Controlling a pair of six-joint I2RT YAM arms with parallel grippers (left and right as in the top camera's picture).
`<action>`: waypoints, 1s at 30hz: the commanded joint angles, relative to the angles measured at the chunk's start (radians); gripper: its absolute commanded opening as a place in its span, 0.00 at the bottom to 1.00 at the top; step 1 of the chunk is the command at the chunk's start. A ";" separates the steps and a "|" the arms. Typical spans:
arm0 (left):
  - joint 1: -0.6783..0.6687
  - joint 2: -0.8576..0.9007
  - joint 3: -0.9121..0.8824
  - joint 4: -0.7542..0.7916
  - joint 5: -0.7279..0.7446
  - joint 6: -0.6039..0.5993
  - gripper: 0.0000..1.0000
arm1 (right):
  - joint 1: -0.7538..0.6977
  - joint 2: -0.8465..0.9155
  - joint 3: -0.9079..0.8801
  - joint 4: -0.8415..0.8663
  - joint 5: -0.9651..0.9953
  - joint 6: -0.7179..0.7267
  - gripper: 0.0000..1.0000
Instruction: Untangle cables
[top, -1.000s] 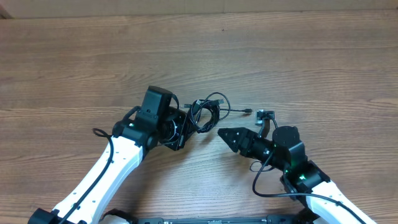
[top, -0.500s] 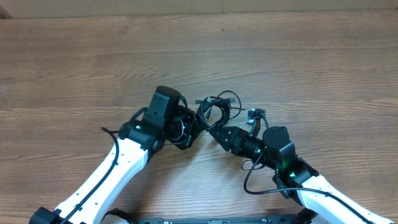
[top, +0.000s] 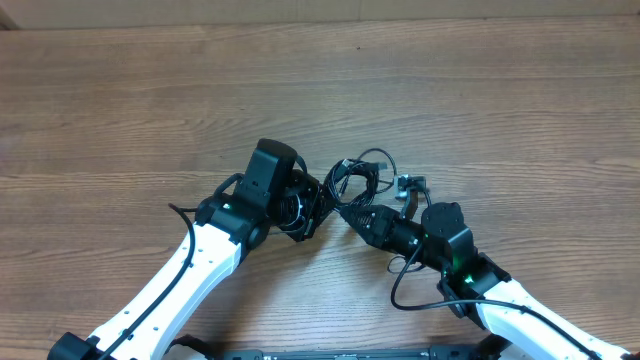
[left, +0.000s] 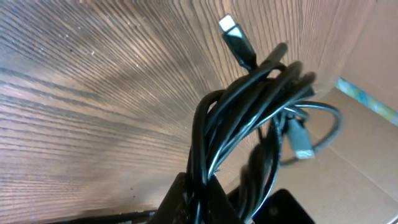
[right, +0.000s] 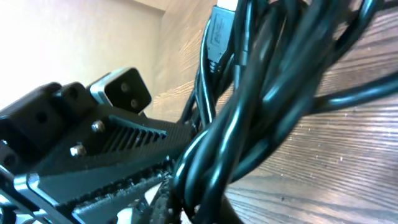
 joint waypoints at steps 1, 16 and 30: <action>-0.006 -0.020 0.026 0.001 0.028 0.063 0.04 | 0.005 0.003 0.019 0.011 -0.034 -0.014 0.04; 0.157 -0.020 0.026 0.116 0.016 0.040 0.04 | 0.005 0.003 0.019 -0.009 -0.433 -0.023 0.04; 0.167 -0.020 0.026 -0.193 0.151 -0.311 0.05 | 0.005 0.003 0.019 -0.076 -0.152 -0.017 0.21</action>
